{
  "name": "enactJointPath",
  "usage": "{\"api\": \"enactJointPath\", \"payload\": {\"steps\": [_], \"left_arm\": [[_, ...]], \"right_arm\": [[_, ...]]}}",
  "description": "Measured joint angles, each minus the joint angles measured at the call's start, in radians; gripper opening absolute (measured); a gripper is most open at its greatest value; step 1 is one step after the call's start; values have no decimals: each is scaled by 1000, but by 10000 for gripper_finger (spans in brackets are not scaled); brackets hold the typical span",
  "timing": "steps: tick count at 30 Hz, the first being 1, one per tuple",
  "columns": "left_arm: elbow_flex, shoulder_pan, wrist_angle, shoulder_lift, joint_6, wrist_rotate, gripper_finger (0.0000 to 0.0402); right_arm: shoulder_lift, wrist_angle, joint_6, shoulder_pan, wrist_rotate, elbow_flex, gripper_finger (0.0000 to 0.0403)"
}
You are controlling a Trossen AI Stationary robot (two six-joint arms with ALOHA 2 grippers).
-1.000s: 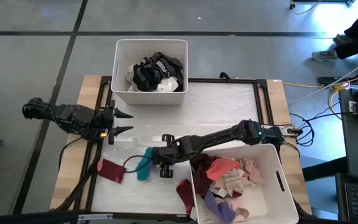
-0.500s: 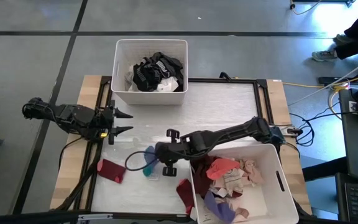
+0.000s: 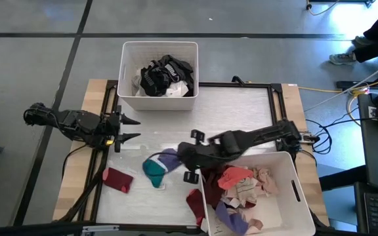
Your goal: Sort clothes
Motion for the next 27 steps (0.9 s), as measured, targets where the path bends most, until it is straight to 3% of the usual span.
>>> {"api": "enactJointPath", "payload": {"steps": [8, 17, 19, 27], "left_arm": [[0, 0, 0, 0, 0, 0, 210], [0, 0, 0, 0, 0, 0, 210], [0, 0, -1, 0, 0, 0, 210], [0, 0, -5, 0, 0, 0, 210]], "right_arm": [[-97, -161, 212, 136, 159, 0, 19], [-117, -486, 694, 308, 233, 0, 19], [-118, -493, 785, 347, 247, -13, 19], [-125, -495, 1075, 451, 174, -27, 19]]}}
